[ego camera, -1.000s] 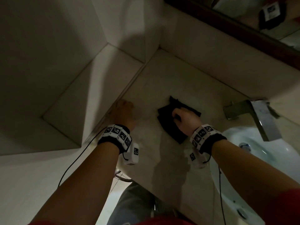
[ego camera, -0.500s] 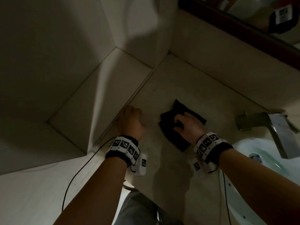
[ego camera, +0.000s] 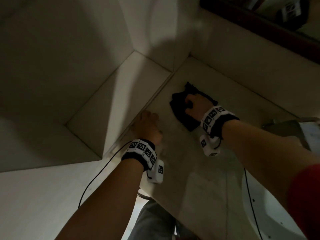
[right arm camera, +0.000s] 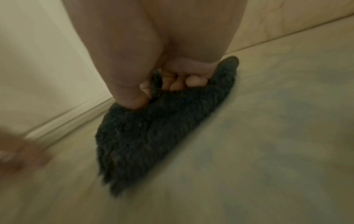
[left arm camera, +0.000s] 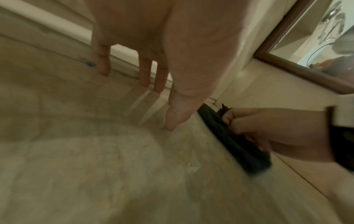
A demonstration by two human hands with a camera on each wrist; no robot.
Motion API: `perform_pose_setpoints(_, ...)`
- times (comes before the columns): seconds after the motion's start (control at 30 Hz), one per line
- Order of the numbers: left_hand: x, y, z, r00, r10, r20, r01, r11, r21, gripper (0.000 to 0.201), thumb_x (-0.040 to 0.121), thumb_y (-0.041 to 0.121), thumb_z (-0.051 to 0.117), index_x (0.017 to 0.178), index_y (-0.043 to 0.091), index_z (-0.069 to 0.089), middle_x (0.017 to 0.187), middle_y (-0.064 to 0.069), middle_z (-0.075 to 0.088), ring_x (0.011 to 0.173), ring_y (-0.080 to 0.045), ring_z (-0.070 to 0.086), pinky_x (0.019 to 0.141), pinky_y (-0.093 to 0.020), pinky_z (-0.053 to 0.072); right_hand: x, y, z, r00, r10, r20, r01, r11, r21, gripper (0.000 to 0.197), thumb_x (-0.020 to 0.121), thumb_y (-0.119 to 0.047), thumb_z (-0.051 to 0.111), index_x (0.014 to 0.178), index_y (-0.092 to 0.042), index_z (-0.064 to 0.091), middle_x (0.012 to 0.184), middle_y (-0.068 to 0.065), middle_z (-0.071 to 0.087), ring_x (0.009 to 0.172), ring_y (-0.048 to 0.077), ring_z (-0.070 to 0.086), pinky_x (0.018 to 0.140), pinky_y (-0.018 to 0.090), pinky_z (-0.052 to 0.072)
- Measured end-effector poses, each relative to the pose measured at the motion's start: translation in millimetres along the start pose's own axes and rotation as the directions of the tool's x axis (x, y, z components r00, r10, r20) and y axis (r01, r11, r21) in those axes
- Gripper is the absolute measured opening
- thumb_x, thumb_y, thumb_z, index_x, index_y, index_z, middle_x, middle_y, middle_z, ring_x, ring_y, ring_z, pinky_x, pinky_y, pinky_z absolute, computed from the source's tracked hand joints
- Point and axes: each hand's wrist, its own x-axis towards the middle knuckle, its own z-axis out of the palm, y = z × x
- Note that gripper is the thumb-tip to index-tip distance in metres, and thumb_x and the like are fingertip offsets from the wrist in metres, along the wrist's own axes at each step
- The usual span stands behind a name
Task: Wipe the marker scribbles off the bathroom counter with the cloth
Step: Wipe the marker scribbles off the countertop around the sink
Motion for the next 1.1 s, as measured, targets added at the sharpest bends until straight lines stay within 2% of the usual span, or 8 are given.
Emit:
perform_pose_setpoints(0.13,2,-7,2,1.0,0.014,0.021,-0.013,0.999,-0.052,0.06,0.077,0.026,0.07,0.133,0.028,0.05,0.144,0.0,0.035,0.134,-0.026,0.031,0.108,-0.042,0.028,-34,1,10,0.996,-0.008,0.092,0.01,1.0,-0.014,0.03,0.087,-0.031,0.062,0.113,-0.02,0.052,0.108,0.005,0.054,0.091,0.023,0.052,0.073,0.03,0.043)
perform_pose_setpoints(0.3,2,-12,4,0.998,0.053,0.017,-0.053,0.998,-0.023,0.059,0.079,0.028,0.068,0.135,0.026,0.049,0.143,-0.002,0.036,0.131,-0.024,0.035,0.106,-0.039,0.035,-80,4,28,0.998,-0.019,0.058,0.019,1.0,-0.01,0.028,0.085,-0.03,0.065,0.109,-0.021,0.055,0.103,0.0,0.051,0.091,0.024,0.055,0.069,0.027,0.041)
perform_pose_setpoints(0.43,5,-11,4,0.998,0.042,0.047,-0.041,0.999,-0.019,0.06,0.079,0.03,0.067,0.136,0.026,0.047,0.143,-0.002,0.035,0.13,-0.026,0.038,0.105,-0.046,0.039,-106,3,40,0.995,-0.051,0.089,0.055,0.997,-0.046,0.03,0.084,-0.033,0.065,0.11,-0.022,0.054,0.104,0.001,0.052,0.089,0.025,0.056,0.07,0.031,0.047)
perform_pose_setpoints(0.57,8,-9,4,0.999,0.043,0.024,-0.043,0.999,-0.019,0.055,0.08,0.027,0.066,0.133,0.026,0.05,0.141,-0.003,0.036,0.129,-0.027,0.039,0.101,-0.043,0.04,-117,4,51,0.991,-0.091,0.099,0.096,0.994,-0.055,0.03,0.084,-0.035,0.064,0.109,-0.023,0.053,0.104,0.001,0.05,0.088,0.025,0.056,0.069,0.033,0.048)
perform_pose_setpoints(0.73,8,-9,6,0.999,0.027,0.018,-0.028,1.0,0.003,0.053,0.079,0.027,0.064,0.13,0.029,0.05,0.141,0.0,0.036,0.129,-0.024,0.037,0.1,-0.045,0.042,-115,6,53,0.991,-0.088,0.104,0.093,0.995,-0.044,0.026,0.085,-0.036,0.062,0.106,-0.025,0.051,0.098,-0.004,0.044,0.084,0.022,0.053,0.067,0.033,0.048)
perform_pose_setpoints(0.9,7,-7,7,1.0,0.029,0.002,-0.029,0.999,-0.012,0.055,0.077,0.024,0.063,0.13,0.028,0.051,0.139,0.0,0.038,0.127,-0.024,0.039,0.1,-0.042,0.038,-76,1,38,0.997,-0.069,0.019,0.07,0.997,-0.015,0.027,0.086,-0.033,0.063,0.11,-0.02,0.057,0.106,0.004,0.053,0.089,0.027,0.056,0.069,0.03,0.044)
perform_pose_setpoints(1.0,5,-5,7,1.0,0.009,0.011,-0.009,0.999,-0.04,0.056,0.079,0.023,0.063,0.133,0.029,0.049,0.142,0.001,0.036,0.13,-0.024,0.037,0.105,-0.044,0.031,-30,6,13,1.0,0.018,-0.011,-0.017,0.999,0.029,0.028,0.09,-0.03,0.061,0.114,-0.016,0.056,0.109,0.009,0.057,0.09,0.027,0.055,0.07,0.027,0.037)
perform_pose_setpoints(1.1,1,-5,3,1.0,0.015,0.0,-0.015,0.999,-0.04,0.053,0.079,0.022,0.064,0.13,0.028,0.052,0.137,0.001,0.04,0.125,-0.022,0.041,0.101,-0.038,0.034,-5,12,-8,0.989,0.143,-0.041,-0.141,0.989,0.049,0.029,0.092,-0.031,0.058,0.117,-0.016,0.055,0.113,0.011,0.058,0.089,0.024,0.052,0.072,0.029,0.037)
